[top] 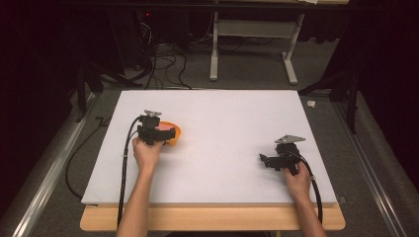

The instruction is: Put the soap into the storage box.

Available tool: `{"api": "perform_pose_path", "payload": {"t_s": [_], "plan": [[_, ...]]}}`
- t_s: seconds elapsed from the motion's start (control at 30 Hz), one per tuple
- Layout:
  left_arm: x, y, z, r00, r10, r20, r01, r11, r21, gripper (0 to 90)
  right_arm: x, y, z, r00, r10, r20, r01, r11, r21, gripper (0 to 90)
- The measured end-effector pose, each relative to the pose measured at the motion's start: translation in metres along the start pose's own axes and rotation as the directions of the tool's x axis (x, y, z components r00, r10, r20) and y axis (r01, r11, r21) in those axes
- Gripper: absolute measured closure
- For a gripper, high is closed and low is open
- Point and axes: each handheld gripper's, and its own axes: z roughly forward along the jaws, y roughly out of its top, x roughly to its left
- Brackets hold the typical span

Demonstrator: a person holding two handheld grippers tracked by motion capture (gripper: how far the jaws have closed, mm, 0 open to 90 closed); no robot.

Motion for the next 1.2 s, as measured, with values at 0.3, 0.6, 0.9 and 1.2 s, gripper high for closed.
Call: {"api": "perform_pose_path", "payload": {"t_s": [0.3,0.6,0.9,1.2], "plan": [[-0.001,0.0,-0.012,0.9995,0.026,0.018,-0.026,0.9994,-0.023,15.5,0.0,0.0,0.0,1.0,0.003,0.0,-0.003,1.0,0.001,14.5],[-0.002,0.001,-0.027,0.9987,0.035,0.037,-0.032,0.9975,-0.063,15.9,0.0,0.0,0.0,1.0,0.004,0.0,-0.004,1.0,0.0,14.5],[-0.007,-0.002,-0.038,0.9965,0.059,0.059,-0.054,0.9945,-0.09,16.5,0.0,0.0,0.0,1.0,0.004,0.0,-0.004,1.0,0.001,14.5],[-0.012,-0.004,-0.046,0.994,0.072,0.082,-0.063,0.9921,-0.108,16.8,0.0,0.0,0.0,1.0,0.003,0.0,-0.003,1.0,0.0,14.5]]}}
